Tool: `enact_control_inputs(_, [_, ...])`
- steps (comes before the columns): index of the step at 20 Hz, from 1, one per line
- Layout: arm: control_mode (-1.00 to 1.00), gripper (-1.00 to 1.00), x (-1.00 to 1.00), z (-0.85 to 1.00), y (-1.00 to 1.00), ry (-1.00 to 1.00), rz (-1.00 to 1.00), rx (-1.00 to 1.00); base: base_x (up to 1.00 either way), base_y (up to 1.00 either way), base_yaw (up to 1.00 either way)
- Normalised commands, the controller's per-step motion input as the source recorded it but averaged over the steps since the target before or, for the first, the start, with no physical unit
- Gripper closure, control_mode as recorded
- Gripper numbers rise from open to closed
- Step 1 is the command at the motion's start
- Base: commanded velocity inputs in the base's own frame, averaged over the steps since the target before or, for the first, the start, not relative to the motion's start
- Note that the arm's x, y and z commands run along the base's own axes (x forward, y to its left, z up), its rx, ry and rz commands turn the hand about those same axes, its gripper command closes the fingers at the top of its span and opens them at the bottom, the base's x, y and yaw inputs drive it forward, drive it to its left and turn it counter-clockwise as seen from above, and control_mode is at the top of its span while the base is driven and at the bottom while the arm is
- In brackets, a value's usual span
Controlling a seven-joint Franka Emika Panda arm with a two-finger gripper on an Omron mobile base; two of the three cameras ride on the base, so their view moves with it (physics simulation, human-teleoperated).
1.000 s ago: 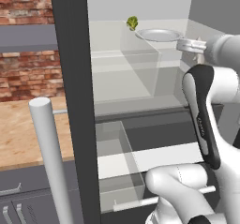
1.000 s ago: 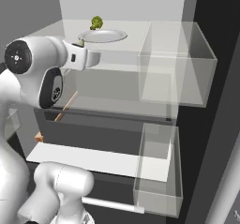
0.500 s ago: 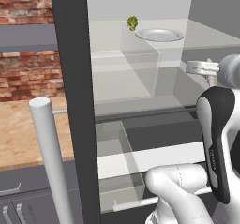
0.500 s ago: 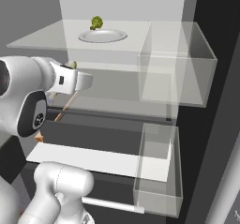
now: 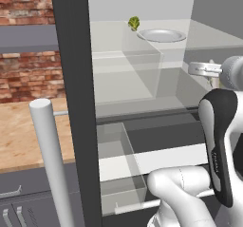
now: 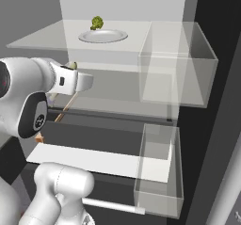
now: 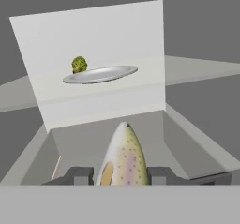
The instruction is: Retrieve the fish from the fridge and place it on the saucepan with marinade on the stove.
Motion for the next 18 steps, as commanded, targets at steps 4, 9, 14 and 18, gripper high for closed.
enact_control_inputs(4, [-1.00, 1.00, 0.00, 0.00, 0.00, 0.00, 0.00, 0.00, 0.00, 0.00, 0.00])
enact_control_inputs(9, [-1.00, 1.00, 0.00, 0.00, 0.00, 0.00, 0.00, 0.00, 0.00, 0.00, 0.00])
enact_control_inputs(14, [-1.00, 1.00, 0.00, 0.00, 0.00, 0.00, 0.00, 0.00, 0.00, 0.00, 0.00])
enact_control_inputs(18, [1.00, 1.00, -0.01, 0.00, 0.00, 0.00, 0.00, 0.00, -0.47, 0.00, 0.00])
